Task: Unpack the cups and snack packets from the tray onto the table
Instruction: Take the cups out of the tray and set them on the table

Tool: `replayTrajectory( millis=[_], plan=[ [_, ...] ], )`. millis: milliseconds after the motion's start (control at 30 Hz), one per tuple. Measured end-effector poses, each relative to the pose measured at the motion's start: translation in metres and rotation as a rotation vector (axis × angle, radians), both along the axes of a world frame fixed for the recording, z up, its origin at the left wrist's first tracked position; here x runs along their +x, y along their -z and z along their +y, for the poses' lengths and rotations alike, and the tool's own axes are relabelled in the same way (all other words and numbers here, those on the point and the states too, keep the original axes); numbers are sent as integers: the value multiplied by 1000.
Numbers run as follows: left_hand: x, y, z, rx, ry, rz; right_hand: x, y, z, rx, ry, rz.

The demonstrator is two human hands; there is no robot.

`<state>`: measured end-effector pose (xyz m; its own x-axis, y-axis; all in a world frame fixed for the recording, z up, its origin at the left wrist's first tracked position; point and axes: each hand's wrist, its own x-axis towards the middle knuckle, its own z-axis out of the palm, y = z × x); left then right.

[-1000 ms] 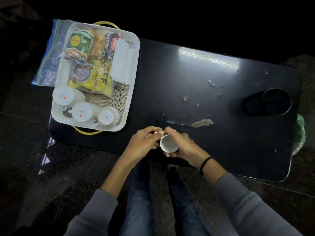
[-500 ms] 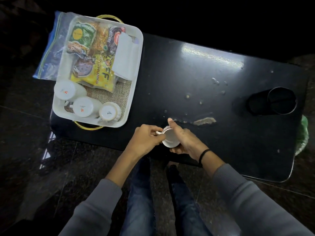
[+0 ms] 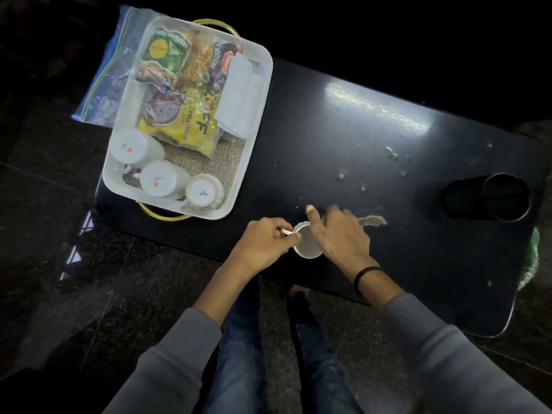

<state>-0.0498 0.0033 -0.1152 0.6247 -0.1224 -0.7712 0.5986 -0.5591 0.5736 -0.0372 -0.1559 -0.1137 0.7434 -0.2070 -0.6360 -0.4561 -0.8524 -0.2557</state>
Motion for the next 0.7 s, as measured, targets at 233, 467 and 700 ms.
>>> replayTrajectory(
  millis=[233, 467, 700],
  plan=[
    [11, -25, 23, 434, -4, -324, 28, -11, 43, 142, -143, -153],
    [20, -32, 73, 707, 39, -623, 52, -18, 103, 428, -179, -89],
    [29, -13, 91, 755, 249, -523, 54, -11, 126, 556, -73, 54]
  ],
)
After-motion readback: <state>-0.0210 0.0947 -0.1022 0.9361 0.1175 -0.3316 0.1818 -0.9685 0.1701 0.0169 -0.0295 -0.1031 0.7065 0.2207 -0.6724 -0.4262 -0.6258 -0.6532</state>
